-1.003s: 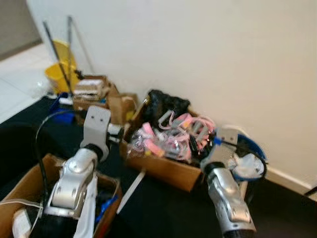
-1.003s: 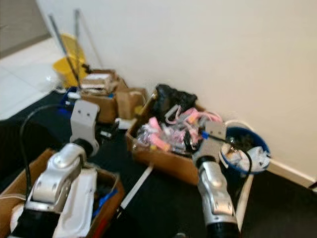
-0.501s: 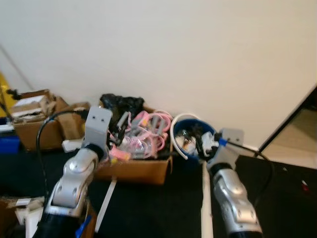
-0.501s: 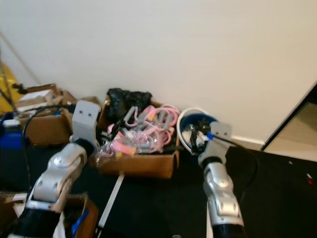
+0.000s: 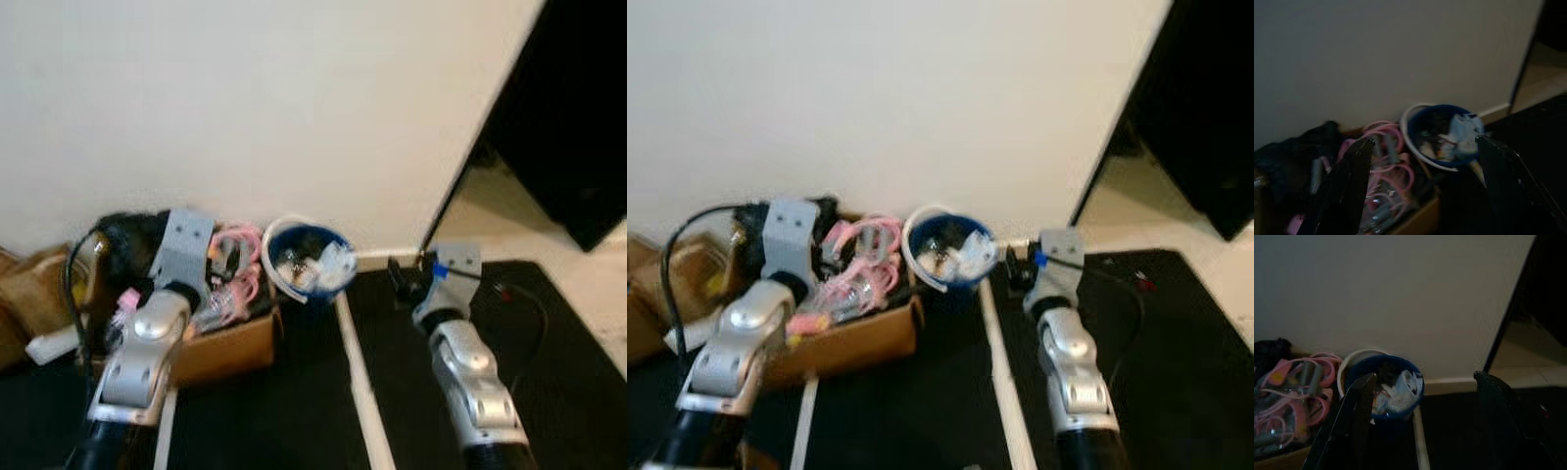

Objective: Picking trash to rubbish bin

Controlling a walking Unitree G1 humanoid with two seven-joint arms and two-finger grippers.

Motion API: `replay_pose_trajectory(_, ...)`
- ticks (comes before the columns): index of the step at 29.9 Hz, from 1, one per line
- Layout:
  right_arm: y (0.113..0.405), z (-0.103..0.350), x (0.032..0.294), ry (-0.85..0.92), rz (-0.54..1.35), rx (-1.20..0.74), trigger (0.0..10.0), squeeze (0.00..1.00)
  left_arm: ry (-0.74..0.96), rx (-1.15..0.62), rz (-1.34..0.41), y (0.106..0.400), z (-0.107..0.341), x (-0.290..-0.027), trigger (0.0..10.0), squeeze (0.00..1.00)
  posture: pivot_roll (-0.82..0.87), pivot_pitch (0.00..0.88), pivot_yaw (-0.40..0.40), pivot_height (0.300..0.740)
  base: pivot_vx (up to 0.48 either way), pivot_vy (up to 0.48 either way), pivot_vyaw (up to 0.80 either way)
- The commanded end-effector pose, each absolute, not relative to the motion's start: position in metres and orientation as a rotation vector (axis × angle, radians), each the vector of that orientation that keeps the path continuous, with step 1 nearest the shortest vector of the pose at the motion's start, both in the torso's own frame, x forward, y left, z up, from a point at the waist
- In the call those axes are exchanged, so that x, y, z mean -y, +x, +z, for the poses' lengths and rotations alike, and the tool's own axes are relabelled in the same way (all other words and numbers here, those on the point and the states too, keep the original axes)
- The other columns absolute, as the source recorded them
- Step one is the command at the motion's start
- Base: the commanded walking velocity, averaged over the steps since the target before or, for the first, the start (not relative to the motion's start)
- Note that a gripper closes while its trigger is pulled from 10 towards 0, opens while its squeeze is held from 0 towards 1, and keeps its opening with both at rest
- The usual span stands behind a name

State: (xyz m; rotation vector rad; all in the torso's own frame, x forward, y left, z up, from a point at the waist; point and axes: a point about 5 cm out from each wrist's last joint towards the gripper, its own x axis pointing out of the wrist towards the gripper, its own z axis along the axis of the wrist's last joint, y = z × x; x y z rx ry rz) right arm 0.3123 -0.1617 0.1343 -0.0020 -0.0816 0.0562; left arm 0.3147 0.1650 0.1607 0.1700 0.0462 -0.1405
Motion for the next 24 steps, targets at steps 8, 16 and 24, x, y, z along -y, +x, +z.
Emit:
replay_pose_trajectory(8,0.31,0.124,0.158,0.005,0.064,0.041,10.0,0.0,0.176,-0.061,-0.114,0.313,0.156,-0.169,10.0,0.0,0.0,0.125,0.014,0.74,0.0,0.0,-0.8)
replay_pose_trajectory(16,0.305,0.119,0.158,0.022,0.035,0.026,10.0,0.0,0.168,-0.054,-0.117,0.315,0.157,-0.169,10.0,0.0,0.0,0.129,0.022,0.74,0.0,0.0,-0.8)
replay_pose_trajectory(24,0.301,0.115,0.158,0.051,-0.004,0.008,10.0,0.0,0.176,-0.062,-0.113,0.319,0.158,-0.168,10.0,0.0,0.0,0.128,0.03,0.74,0.0,0.0,-0.8)
